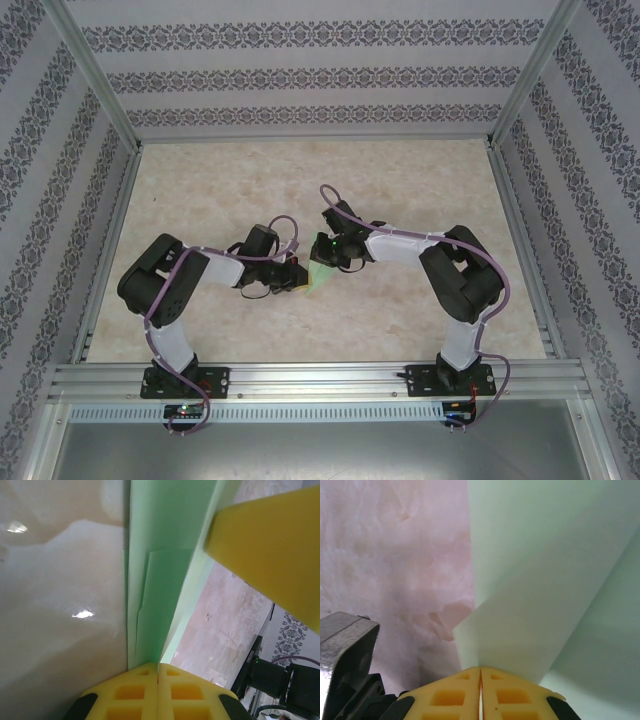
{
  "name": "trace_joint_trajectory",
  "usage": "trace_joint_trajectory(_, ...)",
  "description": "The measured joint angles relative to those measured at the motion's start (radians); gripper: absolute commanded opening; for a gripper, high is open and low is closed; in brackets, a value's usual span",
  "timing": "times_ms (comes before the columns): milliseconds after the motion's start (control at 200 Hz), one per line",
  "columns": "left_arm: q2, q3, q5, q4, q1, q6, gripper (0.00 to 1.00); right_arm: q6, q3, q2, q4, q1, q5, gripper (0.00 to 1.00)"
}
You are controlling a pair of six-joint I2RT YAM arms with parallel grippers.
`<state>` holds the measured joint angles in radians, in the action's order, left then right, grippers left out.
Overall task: Fold a paper plane with a square sheet of paper (pick it up from the middle)
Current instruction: Fourth fold the wing at the center of the table.
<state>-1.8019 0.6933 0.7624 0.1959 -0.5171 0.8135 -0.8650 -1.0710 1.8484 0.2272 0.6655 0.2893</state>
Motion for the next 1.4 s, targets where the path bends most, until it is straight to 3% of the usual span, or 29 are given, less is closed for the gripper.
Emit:
trace_joint_trajectory(545,-0.018,0.009,0.029,0.006,0.006,0.005,0.00,0.000,-0.003,0.045,-0.019,-0.007,0.026,0.10)
trace_joint_trajectory(894,0.001,-0.035,0.019,0.066,0.013,0.038,0.00,0.023,-0.002,-0.068,-0.001,-0.049,0.019,0.11)
trace_joint_trajectory(1399,0.000,-0.039,0.026,0.072,0.021,0.056,0.00,0.026,-0.018,0.035,0.009,-0.009,0.035,0.10)
